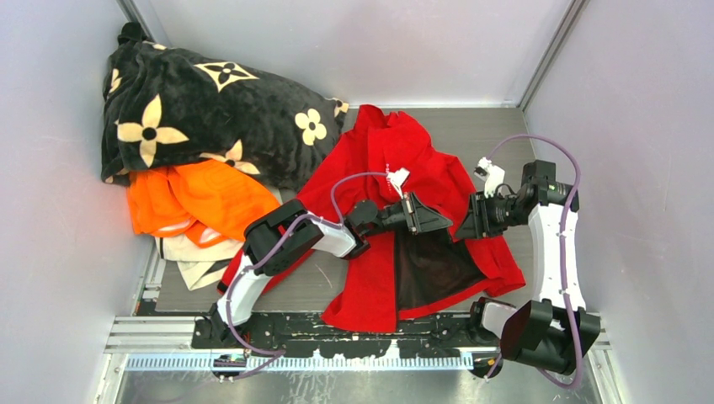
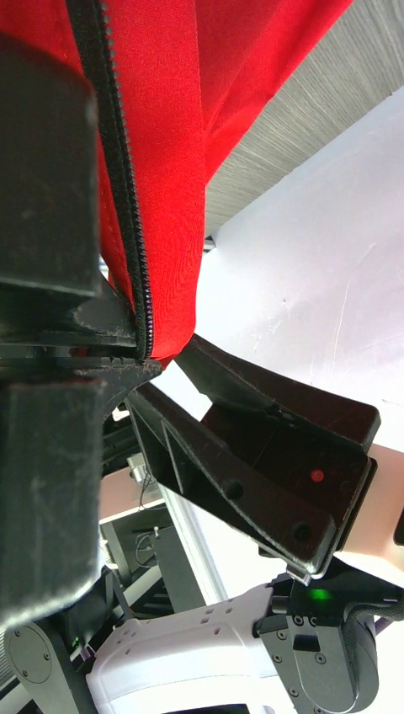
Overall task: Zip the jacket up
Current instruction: Adjust the zipper on the jacket, then adjust the jacket at the center of the board.
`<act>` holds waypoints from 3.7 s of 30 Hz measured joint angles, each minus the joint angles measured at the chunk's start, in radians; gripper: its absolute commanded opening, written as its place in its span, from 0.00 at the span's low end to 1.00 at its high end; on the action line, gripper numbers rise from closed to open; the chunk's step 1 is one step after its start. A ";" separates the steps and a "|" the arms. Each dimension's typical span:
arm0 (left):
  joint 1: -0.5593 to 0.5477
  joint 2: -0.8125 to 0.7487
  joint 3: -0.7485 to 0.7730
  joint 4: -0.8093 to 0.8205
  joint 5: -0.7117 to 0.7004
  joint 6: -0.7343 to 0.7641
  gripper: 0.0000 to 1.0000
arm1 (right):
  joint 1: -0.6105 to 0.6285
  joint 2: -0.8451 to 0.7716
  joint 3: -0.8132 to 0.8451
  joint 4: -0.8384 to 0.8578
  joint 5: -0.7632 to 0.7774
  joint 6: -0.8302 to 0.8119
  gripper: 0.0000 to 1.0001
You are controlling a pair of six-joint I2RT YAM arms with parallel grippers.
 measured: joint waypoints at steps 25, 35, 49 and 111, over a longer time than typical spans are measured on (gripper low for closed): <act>0.010 -0.039 -0.218 0.011 -0.087 0.029 0.50 | 0.000 0.067 -0.010 0.029 0.071 -0.064 0.01; 0.052 -0.306 -0.455 0.009 -0.093 0.122 0.45 | 0.015 0.266 -0.114 0.087 0.169 -0.134 0.01; 0.056 -0.412 -0.444 -0.162 -0.022 0.248 0.29 | 0.197 0.373 -0.196 0.232 0.215 -0.101 0.01; 0.058 -0.368 -0.139 -0.909 0.054 0.543 0.36 | 0.196 0.296 -0.228 0.257 0.240 -0.159 0.43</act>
